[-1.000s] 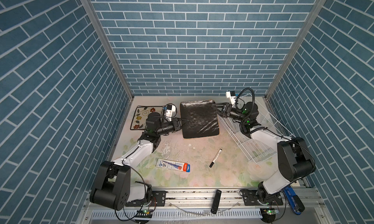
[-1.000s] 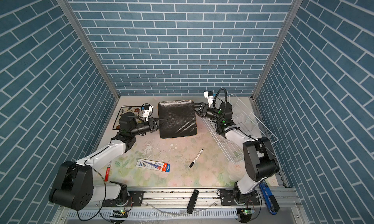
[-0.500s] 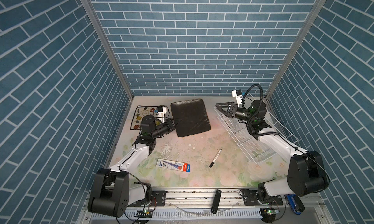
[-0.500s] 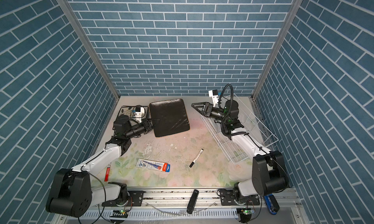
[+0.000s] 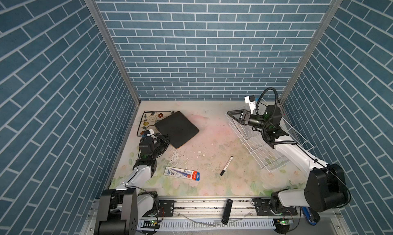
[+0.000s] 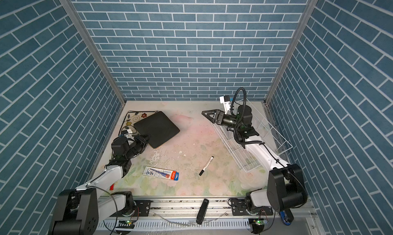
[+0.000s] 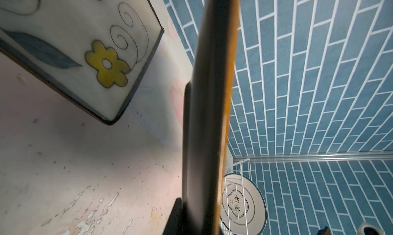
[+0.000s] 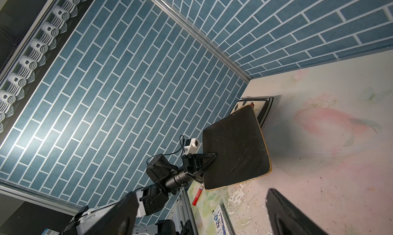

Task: Unload the plates from the dish rack
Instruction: 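Swing the dark plate with the left gripper over the floral plate stack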

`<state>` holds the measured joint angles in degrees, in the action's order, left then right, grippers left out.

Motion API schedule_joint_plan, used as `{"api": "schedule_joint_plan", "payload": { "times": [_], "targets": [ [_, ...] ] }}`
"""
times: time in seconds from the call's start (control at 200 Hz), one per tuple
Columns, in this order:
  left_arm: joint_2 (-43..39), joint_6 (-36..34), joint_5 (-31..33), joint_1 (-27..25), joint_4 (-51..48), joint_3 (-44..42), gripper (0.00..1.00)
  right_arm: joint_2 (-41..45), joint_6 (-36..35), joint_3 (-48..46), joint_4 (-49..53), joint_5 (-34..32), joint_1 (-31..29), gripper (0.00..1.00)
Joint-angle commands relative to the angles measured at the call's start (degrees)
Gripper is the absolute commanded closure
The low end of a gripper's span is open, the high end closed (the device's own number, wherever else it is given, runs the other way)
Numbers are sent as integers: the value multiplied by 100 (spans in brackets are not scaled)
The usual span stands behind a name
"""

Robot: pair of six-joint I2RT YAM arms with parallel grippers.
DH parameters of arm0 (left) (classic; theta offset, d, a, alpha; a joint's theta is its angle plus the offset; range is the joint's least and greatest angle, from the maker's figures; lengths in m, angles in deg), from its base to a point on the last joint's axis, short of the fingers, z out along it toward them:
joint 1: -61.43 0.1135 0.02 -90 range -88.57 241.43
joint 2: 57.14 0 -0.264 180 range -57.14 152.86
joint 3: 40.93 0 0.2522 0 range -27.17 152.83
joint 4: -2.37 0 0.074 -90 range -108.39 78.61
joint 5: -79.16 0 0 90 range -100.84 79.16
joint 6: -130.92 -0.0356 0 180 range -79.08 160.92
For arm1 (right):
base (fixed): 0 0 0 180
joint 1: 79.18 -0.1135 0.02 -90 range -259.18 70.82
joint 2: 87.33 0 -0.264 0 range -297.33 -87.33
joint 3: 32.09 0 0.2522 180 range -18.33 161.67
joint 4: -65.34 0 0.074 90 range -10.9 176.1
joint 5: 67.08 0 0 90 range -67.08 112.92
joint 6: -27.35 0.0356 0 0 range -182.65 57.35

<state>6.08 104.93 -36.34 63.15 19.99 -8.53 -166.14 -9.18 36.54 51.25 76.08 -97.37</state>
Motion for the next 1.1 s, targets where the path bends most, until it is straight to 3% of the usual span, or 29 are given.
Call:
{"api": "schedule_joint_plan", "payload": {
  "times": [0.0,0.155,0.285,0.43,0.8,1.095],
  "targets": [
    [-393,185,453,82,1276,-92,100,188,-334,-200,137,-165,32,5],
    [-589,331,938,142,1347,-322,100,392,-809,-252,839,-670,21,6],
    [-543,492,1154,213,1612,-412,100,616,-1493,-59,2092,-1367,-32,6],
    [-438,595,1477,257,1857,-508,100,869,-1793,-95,2415,-1921,-149,6],
    [-218,410,2330,290,2140,-515,100,757,-1953,-95,2479,-1938,-304,7],
    [1012,692,2406,398,3432,-339,100,571,-2288,25,2764,-2219,-520,7]
  ]
}}
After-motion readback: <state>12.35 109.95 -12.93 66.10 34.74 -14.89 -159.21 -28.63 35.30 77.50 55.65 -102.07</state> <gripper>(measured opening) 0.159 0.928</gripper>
